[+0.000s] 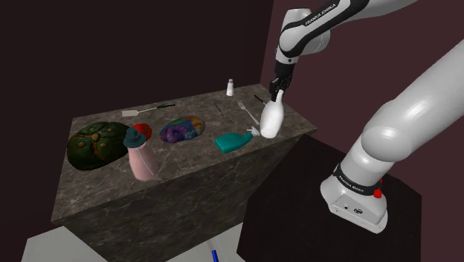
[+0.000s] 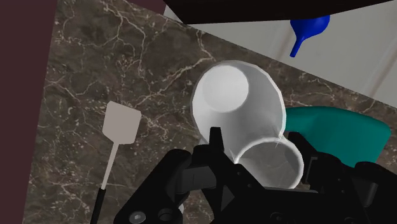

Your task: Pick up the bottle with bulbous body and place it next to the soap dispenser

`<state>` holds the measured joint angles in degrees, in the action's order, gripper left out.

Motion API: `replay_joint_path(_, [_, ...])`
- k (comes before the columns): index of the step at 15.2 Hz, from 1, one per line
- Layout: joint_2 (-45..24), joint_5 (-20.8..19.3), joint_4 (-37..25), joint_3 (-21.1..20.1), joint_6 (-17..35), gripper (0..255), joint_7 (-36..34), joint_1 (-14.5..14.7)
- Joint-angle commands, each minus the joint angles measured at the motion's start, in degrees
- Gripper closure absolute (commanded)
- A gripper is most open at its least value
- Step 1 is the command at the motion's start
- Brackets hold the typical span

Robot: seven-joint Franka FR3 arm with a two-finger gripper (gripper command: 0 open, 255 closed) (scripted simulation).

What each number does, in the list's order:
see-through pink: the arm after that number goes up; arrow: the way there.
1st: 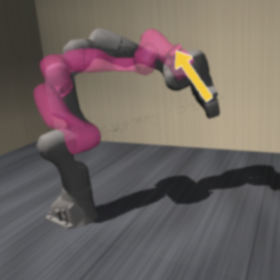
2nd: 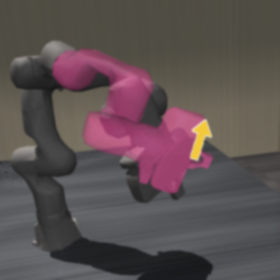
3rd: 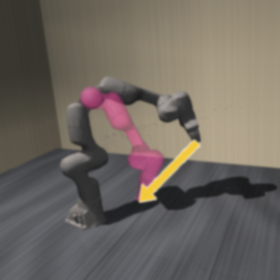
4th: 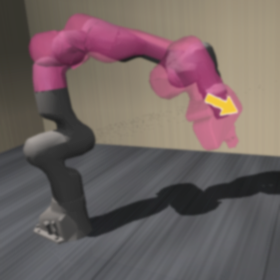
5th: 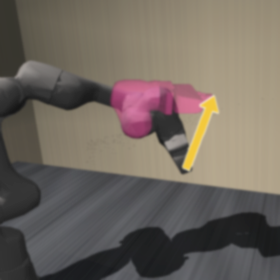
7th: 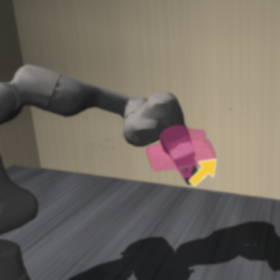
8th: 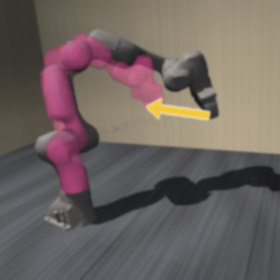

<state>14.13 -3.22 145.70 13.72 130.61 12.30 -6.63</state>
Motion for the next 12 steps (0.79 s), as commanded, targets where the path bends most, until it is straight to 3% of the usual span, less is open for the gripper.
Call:
replay_joint_path(1, [0.0,0.0,0.0,0.0,0.0,255,0.0,0.0])
replay_joint_path(4, [0.0,0.0,0.0,0.0,0.0,255,0.0,0.0])
replay_joint_path(12, [3.8,-0.5,-3.2,-0.6,-7.0,255,-0.6,-0.2])
